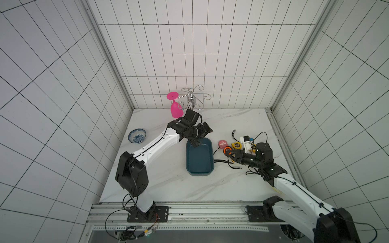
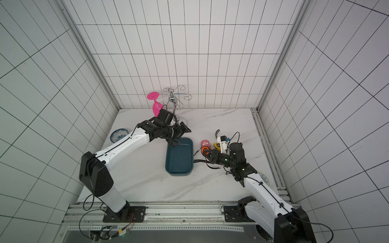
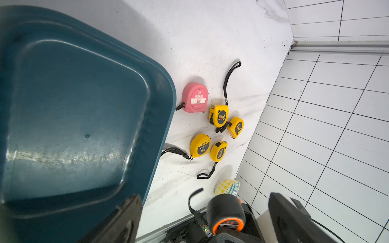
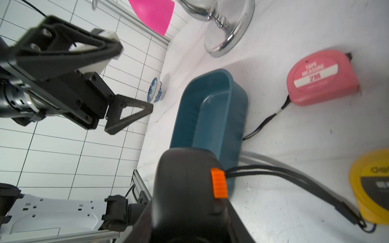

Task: Take the tape measure out of the storage box
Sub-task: Place the tape measure at the center of the board.

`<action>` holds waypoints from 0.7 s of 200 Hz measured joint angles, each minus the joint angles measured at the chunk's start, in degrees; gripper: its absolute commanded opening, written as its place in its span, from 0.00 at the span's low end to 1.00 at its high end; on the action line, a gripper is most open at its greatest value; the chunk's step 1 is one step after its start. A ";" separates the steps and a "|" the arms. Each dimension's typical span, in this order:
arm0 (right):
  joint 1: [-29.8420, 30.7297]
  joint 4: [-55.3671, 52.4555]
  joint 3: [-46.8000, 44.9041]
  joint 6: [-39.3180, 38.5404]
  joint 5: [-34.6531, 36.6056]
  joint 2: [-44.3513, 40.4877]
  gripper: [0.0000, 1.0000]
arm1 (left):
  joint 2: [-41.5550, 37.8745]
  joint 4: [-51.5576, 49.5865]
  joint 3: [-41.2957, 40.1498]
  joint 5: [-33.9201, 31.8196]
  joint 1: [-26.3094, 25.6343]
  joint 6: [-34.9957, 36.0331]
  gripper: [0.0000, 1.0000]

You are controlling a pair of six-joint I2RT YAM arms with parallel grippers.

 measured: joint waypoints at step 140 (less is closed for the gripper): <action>-0.37 -14.23 -0.52 -6.82 -3.89 17.84 0.32 | -2.60 -1.68 -3.82 -1.38 0.68 3.91 0.98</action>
